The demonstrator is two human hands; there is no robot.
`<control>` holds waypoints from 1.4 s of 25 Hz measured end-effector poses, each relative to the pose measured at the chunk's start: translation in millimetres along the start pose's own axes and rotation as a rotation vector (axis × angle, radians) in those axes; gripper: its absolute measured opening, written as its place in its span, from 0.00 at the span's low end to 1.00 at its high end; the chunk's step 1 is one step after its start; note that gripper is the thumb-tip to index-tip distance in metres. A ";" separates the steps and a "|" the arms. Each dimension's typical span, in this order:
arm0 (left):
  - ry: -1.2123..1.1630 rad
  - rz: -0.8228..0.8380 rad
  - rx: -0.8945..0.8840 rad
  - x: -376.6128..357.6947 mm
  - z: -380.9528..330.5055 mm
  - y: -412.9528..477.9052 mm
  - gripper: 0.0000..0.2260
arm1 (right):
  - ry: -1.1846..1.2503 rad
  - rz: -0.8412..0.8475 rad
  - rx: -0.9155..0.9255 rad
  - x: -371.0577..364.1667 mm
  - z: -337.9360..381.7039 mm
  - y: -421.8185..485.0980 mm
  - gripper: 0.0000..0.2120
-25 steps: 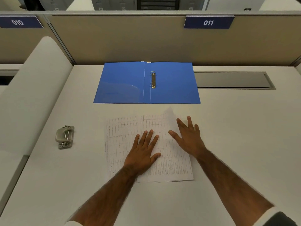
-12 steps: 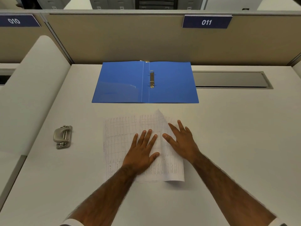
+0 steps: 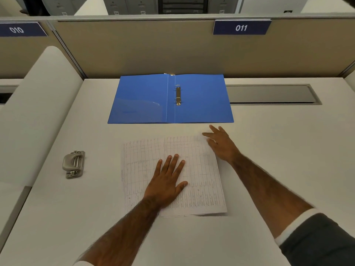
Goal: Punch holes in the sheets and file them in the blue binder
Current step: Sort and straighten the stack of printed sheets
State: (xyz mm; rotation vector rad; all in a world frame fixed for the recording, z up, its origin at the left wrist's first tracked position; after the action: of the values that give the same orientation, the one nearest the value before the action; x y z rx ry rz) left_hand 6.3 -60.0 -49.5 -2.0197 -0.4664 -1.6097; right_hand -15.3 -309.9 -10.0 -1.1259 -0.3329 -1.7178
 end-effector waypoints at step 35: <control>-0.131 -0.130 0.155 40.0 98.0 -54.6 0.34 | 0.719 0.120 -0.204 -72.1 122.4 -57.6 0.09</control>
State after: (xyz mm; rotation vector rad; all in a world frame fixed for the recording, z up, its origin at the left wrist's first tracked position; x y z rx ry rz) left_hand 63.2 39.6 -17.3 -2.0202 -0.7620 -1.4705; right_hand 3.7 -159.4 12.3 -0.5828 0.3549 -1.9466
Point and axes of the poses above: each hand's wrist, its own y-axis towards the middle knuckle, its own x-axis out of the back of the hand, z = x × y, the point moved 5 cm from there along y, towards the middle knuckle, and after that the axes turned 2 degrees about -z, right-handed, at the moved point
